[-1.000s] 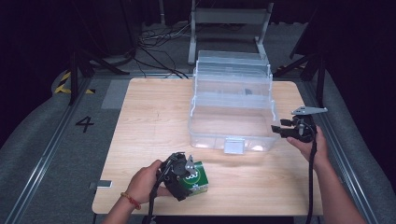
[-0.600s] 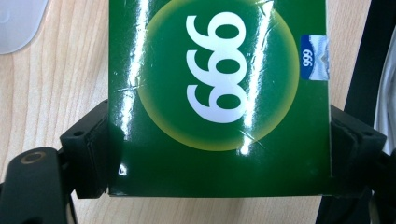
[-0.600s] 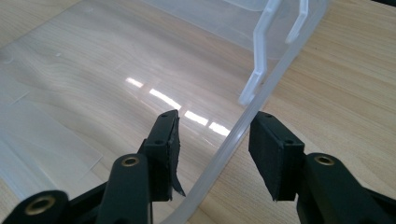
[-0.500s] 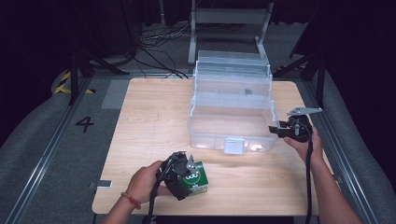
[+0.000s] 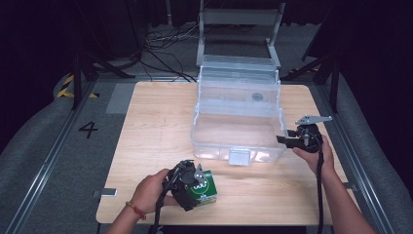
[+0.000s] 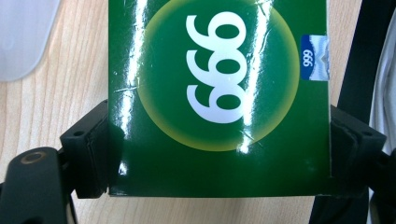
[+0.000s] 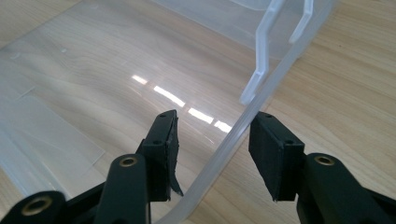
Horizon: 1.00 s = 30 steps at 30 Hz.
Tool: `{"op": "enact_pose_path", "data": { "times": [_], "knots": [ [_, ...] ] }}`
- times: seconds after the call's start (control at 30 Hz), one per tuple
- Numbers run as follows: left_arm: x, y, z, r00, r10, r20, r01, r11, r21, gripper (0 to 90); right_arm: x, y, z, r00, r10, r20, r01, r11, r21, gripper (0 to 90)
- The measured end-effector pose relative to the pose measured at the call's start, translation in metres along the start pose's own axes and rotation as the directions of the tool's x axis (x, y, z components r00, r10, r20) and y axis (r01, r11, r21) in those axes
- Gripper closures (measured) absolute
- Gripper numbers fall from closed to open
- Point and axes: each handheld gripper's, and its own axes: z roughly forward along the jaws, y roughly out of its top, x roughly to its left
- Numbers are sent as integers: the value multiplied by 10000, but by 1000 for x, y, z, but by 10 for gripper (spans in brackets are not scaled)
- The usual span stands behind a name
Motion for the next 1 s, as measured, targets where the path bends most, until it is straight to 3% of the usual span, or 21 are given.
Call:
{"op": "enact_pose_path", "data": {
  "times": [0.33,0.7,0.9,1.0],
  "knots": [
    [-1,1,-1,9997,232,19,-233,9996,153,155,26,-1,-1,9992,-263,-314,267,9995,147,528],
    [-1,1,-1,9998,189,69,-190,9998,91,157,60,1,-3,9951,-742,-652,777,9956,524,531],
    [-2,-2,-3,9999,58,100,-59,10000,5,158,66,-1,-6,9968,-376,-711,419,9973,603,538],
    [-4,-3,-6,9999,144,68,-144,9999,-30,160,68,-3,-9,9966,-343,-754,386,9977,565,484]
  ]
}}
